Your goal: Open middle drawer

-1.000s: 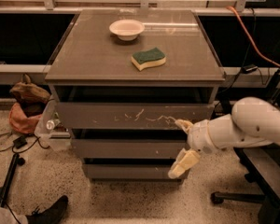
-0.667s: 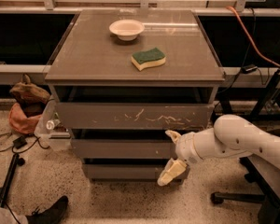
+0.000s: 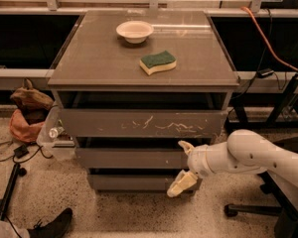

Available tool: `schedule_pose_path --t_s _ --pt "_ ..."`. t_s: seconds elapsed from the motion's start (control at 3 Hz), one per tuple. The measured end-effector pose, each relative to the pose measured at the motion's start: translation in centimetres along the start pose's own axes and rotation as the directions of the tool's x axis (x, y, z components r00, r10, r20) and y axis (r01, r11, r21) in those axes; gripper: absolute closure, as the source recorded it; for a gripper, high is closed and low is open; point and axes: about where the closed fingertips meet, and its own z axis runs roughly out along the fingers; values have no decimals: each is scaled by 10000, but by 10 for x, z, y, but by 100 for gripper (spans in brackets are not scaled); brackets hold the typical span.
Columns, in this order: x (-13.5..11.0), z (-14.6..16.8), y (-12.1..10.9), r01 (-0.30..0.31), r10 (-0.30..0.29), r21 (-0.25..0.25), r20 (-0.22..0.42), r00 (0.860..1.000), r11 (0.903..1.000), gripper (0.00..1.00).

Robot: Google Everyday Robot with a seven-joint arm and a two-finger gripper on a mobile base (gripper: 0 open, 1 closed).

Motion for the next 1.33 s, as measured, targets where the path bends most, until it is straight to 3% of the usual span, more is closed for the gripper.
schedule_pose_path --t_s 0.33,1.0,1.33 --pt "31 19 -19 -230 204 696 371 9991 9973 0" --pt "64 42 -70 -257 149 2019 549 9984 9791 0" --pt "70 58 -87 -189 94 2161 450 9989 9762 0"
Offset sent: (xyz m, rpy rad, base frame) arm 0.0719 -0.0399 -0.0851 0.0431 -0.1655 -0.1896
